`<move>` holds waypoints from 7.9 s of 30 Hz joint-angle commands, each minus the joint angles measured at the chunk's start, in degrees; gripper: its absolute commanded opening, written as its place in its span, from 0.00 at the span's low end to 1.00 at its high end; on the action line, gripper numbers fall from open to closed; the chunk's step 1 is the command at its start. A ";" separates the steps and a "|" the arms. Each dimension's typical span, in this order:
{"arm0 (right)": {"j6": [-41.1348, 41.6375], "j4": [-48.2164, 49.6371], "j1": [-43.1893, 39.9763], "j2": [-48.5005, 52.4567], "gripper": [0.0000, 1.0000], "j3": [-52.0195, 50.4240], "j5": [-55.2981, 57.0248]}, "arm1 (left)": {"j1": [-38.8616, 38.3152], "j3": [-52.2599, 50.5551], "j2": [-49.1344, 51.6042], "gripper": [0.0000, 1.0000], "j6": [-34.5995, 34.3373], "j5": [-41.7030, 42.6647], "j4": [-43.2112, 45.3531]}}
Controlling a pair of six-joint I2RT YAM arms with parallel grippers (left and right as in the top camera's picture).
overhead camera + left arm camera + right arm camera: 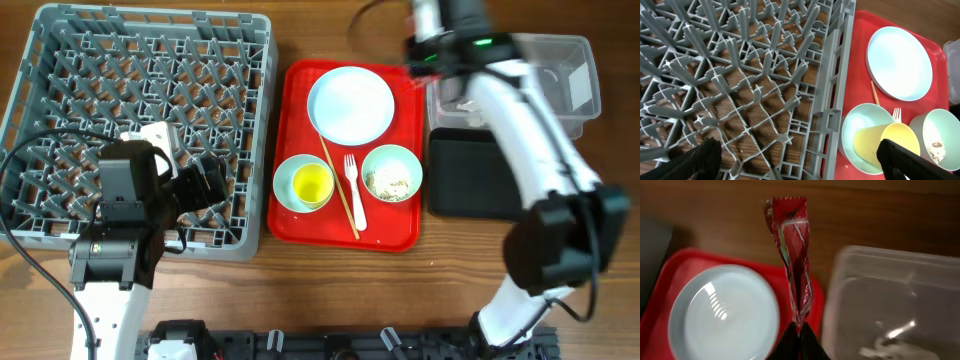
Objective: Sort waste into correct bins and load items into the dishwasher rack
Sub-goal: 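Grasp the green rice bowl rim with the right gripper, then tip the green bowl over the black tray to dump the rice, then place the green bowl onto the white plate, then grasp the yellow cup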
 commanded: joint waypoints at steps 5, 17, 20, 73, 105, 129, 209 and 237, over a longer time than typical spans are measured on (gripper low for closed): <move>10.80 -0.55 -9.53 1.27 0.22 -0.20 -8.35 | 0.22 1.22 0.17 1.00 -0.57 -0.35 0.15; 5.20 -9.22 -11.04 -8.13 0.69 -0.04 -16.61 | 0.22 1.22 0.17 1.00 -0.57 -0.35 0.13; 1.01 -15.85 -8.11 -9.35 0.69 -0.09 -18.23 | 0.22 1.22 0.17 1.00 -0.57 -0.35 0.15; 16.92 -1.60 21.99 -9.16 0.04 -27.80 0.37 | 0.22 1.22 0.17 1.00 -0.57 -0.35 0.11; 3.41 3.65 -25.11 -13.49 0.04 -42.38 -54.73 | 0.22 1.22 0.17 1.00 -0.57 -0.33 0.15; 22.25 18.75 -44.50 -4.68 0.04 -42.66 -92.70 | 0.22 1.22 0.17 1.00 -0.57 -0.35 0.15; -2.82 32.89 18.10 -4.46 0.26 -32.30 -16.46 | 0.22 1.22 0.17 1.00 -0.57 -0.33 0.13; 8.90 2.27 25.42 -9.97 0.51 -32.20 -19.63 | 0.22 1.22 0.22 1.00 -0.57 -0.33 -0.11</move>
